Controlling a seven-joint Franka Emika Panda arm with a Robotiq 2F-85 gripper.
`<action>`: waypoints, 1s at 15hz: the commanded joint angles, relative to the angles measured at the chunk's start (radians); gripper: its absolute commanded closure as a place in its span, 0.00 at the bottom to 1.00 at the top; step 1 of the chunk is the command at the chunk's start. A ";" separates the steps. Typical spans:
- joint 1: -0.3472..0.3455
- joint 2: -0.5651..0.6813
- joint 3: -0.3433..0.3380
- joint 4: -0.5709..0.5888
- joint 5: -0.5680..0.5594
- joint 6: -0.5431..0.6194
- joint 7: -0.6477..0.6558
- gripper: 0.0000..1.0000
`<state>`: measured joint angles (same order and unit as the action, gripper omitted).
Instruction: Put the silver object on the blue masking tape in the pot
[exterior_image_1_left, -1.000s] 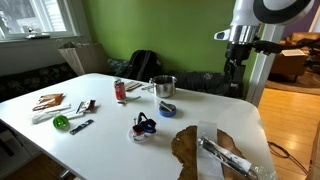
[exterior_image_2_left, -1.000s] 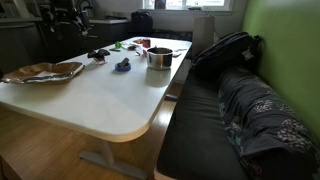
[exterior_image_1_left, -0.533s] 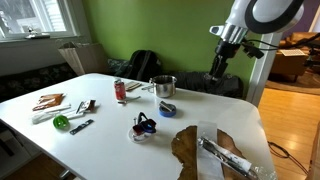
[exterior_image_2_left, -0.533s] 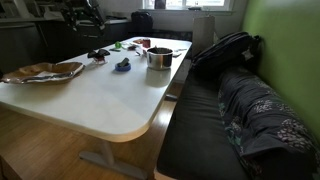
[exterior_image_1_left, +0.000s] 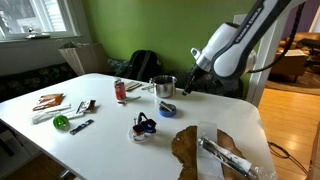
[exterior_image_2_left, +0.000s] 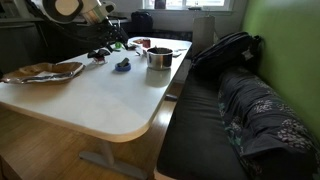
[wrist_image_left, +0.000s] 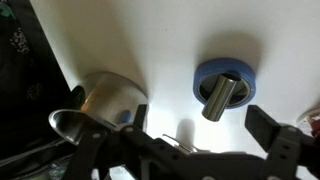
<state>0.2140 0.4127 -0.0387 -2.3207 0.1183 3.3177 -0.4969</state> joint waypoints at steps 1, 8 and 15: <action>0.009 0.046 -0.028 0.024 -0.100 0.017 0.100 0.00; 0.101 0.153 -0.067 0.123 0.076 0.027 0.094 0.00; 0.333 0.283 -0.170 0.276 0.288 0.023 0.279 0.00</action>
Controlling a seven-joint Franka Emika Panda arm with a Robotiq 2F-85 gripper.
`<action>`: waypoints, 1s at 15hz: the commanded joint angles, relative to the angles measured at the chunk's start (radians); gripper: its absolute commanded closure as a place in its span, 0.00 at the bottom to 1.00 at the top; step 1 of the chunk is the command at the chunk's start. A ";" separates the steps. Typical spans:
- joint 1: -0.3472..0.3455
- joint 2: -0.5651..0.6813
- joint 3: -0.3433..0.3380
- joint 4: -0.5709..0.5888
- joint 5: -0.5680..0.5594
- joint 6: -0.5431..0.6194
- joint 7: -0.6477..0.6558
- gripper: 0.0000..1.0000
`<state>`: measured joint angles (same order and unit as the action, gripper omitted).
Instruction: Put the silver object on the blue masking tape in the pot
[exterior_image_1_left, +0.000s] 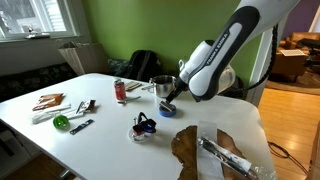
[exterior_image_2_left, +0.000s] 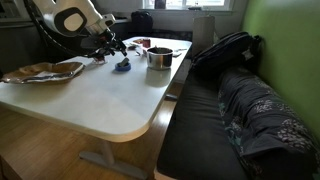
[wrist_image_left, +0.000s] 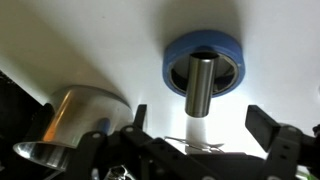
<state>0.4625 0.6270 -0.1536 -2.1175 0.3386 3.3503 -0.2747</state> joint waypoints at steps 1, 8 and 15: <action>0.110 0.085 -0.076 0.093 0.084 -0.022 0.070 0.00; 0.095 0.114 -0.126 0.158 -0.084 -0.210 0.197 0.22; -0.029 0.112 -0.029 0.174 -0.268 -0.265 0.302 0.35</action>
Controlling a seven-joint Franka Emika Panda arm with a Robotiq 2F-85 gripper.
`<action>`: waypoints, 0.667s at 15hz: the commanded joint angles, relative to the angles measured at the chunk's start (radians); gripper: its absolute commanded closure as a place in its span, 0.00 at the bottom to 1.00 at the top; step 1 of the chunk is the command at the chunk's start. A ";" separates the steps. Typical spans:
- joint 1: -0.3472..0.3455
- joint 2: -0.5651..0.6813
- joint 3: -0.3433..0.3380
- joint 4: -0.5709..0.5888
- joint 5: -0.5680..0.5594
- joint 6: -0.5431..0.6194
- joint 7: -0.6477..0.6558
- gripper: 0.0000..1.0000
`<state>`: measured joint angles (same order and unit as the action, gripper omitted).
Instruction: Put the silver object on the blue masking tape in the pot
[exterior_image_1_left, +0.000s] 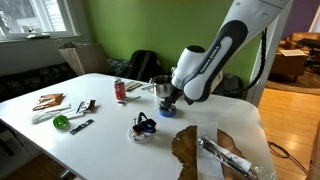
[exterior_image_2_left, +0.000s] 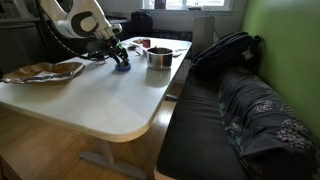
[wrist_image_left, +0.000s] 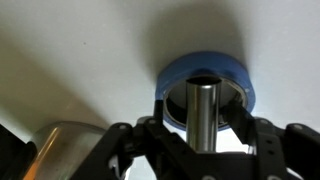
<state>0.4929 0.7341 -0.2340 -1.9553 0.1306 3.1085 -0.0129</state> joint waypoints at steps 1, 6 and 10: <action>-0.080 0.005 0.074 0.012 -0.068 -0.017 0.042 0.35; -0.203 0.022 0.207 0.032 -0.076 -0.003 0.026 0.34; -0.249 0.034 0.242 0.040 -0.078 0.018 0.022 0.39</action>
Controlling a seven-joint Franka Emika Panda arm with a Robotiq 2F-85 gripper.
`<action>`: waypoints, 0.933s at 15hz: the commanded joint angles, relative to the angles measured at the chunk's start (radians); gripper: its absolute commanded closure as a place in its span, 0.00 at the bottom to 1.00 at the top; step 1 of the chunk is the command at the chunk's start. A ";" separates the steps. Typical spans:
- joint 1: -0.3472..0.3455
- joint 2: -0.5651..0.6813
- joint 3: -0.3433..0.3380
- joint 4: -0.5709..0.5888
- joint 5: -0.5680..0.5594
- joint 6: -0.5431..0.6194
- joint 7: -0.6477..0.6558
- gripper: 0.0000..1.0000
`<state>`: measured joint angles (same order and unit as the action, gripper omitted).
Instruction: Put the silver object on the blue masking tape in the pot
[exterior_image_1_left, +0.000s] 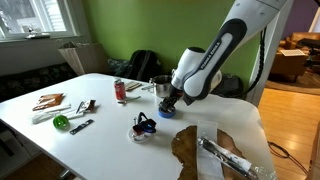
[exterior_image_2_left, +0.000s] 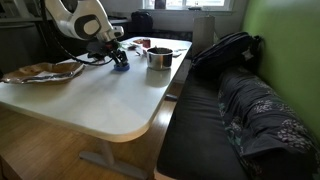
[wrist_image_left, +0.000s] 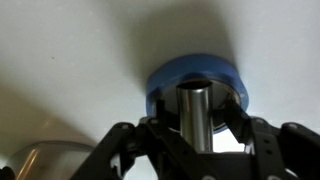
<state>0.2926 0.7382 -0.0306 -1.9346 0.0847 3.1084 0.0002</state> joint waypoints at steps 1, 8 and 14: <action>-0.057 0.033 0.043 0.021 -0.034 0.022 0.007 0.41; -0.107 0.041 0.080 0.024 -0.059 0.030 -0.018 0.89; -0.148 -0.085 0.167 -0.080 -0.076 0.150 -0.047 0.89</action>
<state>0.1994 0.7352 0.0601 -1.9285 0.0379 3.1682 -0.0284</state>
